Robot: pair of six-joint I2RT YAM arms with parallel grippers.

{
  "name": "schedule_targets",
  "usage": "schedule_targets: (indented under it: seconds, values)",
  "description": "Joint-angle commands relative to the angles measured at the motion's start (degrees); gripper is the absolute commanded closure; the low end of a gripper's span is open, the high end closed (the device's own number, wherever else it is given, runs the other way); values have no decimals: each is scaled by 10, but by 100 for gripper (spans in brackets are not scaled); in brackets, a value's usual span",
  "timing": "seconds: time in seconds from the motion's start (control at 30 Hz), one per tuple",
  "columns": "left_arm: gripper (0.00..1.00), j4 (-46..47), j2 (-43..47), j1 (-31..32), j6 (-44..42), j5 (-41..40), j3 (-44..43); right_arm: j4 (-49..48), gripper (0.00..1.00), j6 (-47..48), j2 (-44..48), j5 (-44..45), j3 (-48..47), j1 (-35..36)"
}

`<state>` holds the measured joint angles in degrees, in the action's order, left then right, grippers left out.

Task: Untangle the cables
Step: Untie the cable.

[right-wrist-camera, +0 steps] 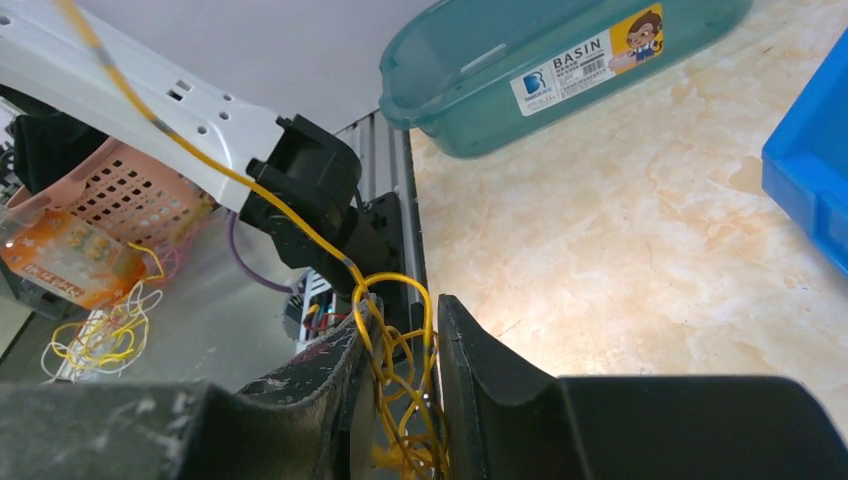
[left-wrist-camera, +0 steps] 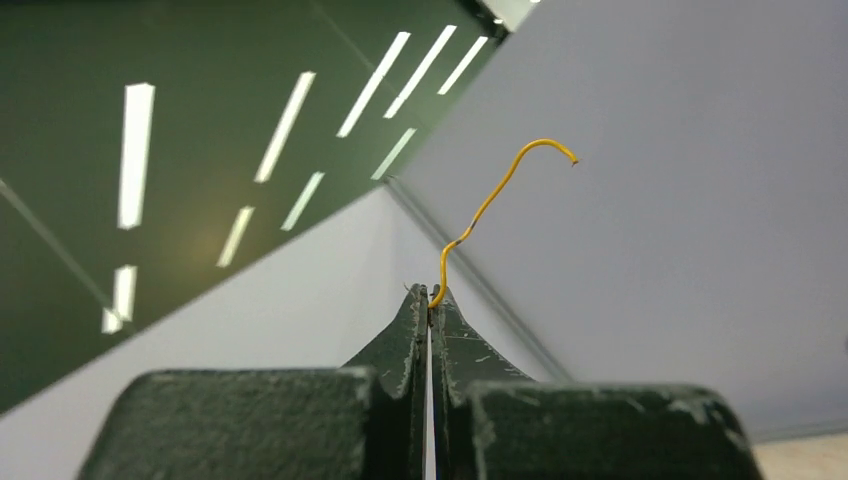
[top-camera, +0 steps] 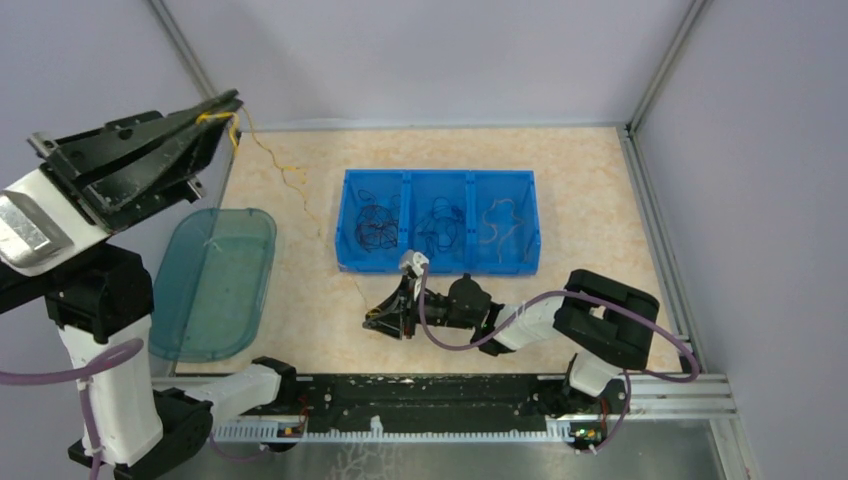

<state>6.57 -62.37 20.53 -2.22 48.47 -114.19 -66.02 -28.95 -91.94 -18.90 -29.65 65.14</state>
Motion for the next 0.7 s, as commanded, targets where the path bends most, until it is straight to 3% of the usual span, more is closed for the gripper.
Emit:
schedule_targets:
  seconds: [0.0,0.27,0.47,0.67]
  values:
    - [100,44,-24,2,-112,-110,-44,-24,71,18,-8,15,9,8]
    - [100,127,-41,2,-214,-185,-65,-32,68,24,-19,25,29,8]
    - [100,50,-18,2,-151,-93,-13,-30,63,32,4,44,37,8]
    - [100,28,18,2,-115,-48,115,35,44,69,120,89,47,-2]
